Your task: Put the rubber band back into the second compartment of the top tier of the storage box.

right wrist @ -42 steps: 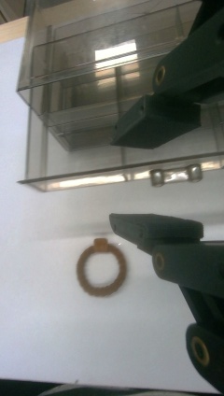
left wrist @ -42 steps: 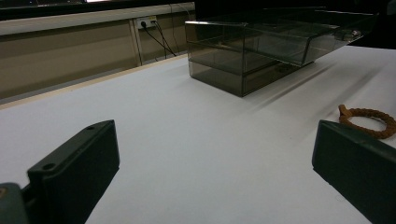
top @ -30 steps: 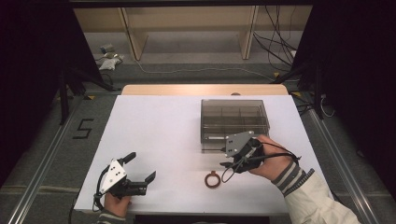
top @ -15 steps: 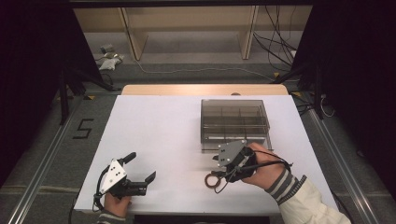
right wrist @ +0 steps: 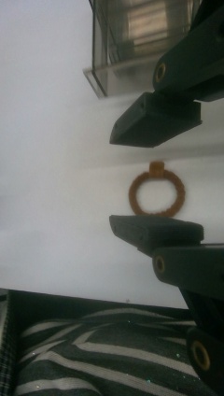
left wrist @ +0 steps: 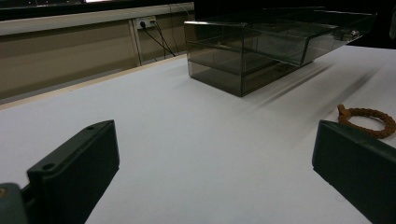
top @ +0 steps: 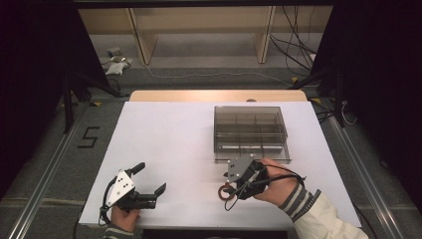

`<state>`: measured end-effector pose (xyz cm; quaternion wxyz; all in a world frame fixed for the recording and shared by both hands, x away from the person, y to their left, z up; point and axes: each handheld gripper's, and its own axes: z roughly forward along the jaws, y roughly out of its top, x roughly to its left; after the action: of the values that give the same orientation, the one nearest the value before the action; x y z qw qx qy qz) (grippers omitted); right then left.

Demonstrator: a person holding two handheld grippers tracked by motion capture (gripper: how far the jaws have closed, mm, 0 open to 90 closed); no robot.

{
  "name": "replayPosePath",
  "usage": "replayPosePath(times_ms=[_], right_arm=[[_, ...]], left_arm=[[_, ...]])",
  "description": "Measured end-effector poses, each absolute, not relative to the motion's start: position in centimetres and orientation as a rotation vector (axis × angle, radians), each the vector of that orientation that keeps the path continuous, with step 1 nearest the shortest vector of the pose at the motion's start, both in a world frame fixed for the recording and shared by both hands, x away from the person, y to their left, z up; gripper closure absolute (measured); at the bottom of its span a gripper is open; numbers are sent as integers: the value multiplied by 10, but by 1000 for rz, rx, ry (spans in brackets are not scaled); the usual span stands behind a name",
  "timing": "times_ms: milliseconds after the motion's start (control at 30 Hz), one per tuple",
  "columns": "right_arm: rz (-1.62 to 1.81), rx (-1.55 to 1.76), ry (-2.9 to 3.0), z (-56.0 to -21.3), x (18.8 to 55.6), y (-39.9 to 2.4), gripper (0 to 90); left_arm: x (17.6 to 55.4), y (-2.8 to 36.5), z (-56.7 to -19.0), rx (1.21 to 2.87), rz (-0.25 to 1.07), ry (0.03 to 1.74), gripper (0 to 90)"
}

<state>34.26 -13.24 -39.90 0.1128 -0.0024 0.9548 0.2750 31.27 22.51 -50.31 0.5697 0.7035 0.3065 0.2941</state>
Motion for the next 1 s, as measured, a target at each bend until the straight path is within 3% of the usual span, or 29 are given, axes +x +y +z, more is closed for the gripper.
replayPosePath(times_ms=[533, 1000], right_arm=[[667, -25, 2918, -435, 348, -120, 561], [570, -25, 2971, -450, 350, -113, 634]], left_arm=[[313, 225, -503, 1653, 690, 718, 6], [313, 225, -503, 1654, 689, 718, 6]])
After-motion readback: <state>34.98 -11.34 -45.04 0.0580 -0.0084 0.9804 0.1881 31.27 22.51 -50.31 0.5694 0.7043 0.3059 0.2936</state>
